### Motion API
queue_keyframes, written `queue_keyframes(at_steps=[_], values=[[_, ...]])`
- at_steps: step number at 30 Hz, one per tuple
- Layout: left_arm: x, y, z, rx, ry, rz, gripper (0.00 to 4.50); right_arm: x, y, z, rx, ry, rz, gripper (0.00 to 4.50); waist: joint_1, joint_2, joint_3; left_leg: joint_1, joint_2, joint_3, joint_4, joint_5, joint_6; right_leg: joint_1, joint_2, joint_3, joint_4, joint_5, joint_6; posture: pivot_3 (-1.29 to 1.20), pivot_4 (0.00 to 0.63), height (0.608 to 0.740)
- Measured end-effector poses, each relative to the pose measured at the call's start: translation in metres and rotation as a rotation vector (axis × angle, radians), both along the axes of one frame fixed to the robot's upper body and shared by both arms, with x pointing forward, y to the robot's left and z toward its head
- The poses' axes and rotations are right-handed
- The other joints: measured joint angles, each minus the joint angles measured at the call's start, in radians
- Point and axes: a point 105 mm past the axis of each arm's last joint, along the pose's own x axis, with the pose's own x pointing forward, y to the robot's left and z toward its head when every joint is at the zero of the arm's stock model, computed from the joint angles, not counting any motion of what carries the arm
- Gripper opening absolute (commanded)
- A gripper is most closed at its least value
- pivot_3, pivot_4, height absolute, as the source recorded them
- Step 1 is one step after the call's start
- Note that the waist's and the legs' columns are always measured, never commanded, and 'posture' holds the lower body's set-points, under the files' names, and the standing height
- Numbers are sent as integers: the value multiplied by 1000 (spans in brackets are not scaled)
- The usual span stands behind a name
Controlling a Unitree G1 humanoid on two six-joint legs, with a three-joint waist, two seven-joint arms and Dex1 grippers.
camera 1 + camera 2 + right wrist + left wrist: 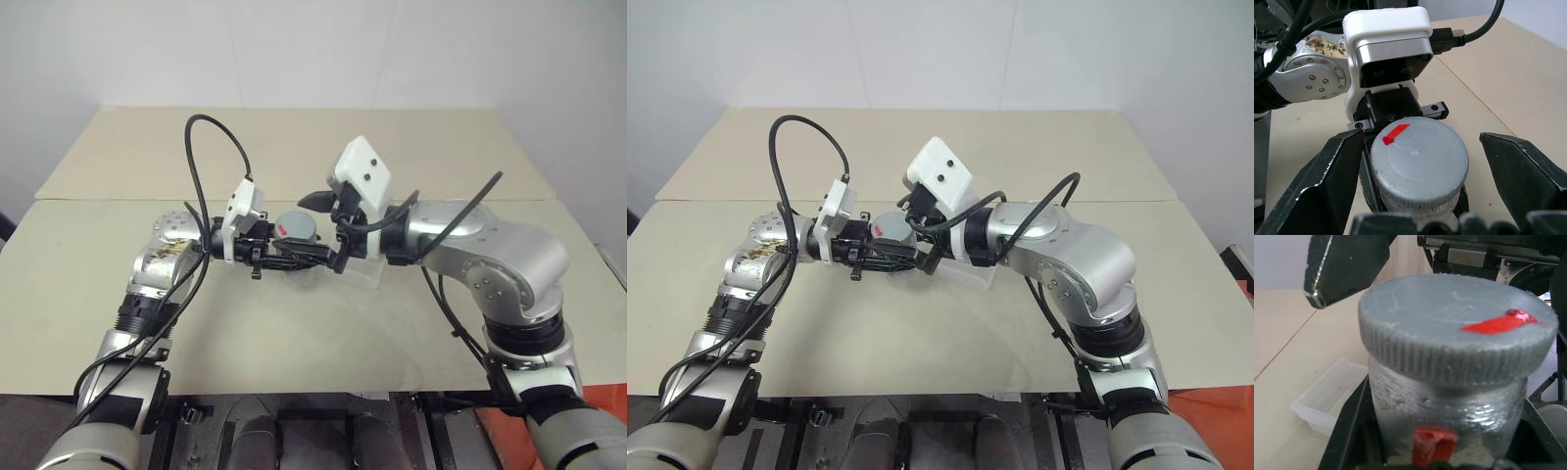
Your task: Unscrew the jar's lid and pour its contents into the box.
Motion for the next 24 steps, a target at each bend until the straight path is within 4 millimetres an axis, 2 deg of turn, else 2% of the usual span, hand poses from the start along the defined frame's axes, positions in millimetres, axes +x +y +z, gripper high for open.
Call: queue_keyframes(at_steps=[3, 6, 7, 22, 23, 24], values=[[0, 0, 0, 0, 0, 0, 1960, 0, 0, 0, -1, 2, 6, 3827, 0, 0, 0, 0, 0, 0, 0, 0, 0, 0, 0, 0, 0, 0, 0, 0, 150, 740], [0, 0, 0, 0, 0, 0, 1960, -1, 0, -1, -3, 4, 9, 2828, 0, 0, 0, 0, 0, 0, 0, 0, 0, 0, 0, 0, 0, 0, 0, 0, 150, 740], [0, 0, 0, 1, 0, 1, 1960, -1, 1, -1, -4, 3, 9, 2740, 0, 0, 0, 0, 0, 0, 0, 0, 0, 0, 0, 0, 0, 0, 0, 0, 150, 740], [-2, 0, -3, 17, -20, -5, 1960, 0, -2, -1, -6, 40, 47, 2740, 0, 0, 0, 0, 0, 0, 0, 0, 0, 0, 0, 0, -1, 0, 0, 0, 150, 740], [-3, -1, -5, 31, -31, -12, 1960, 1, -3, 3, 6, 43, 53, 2740, 1, 0, 0, 0, 0, 0, 0, 0, 0, 0, 0, 0, -1, 0, 0, 0, 150, 740], [-4, -1, -10, 53, -26, -19, 1960, 4, -10, 15, 33, 23, 40, 2740, 1, 0, 0, 0, 0, 0, 0, 0, 0, 0, 0, 0, -1, 0, 0, 0, 150, 740]])
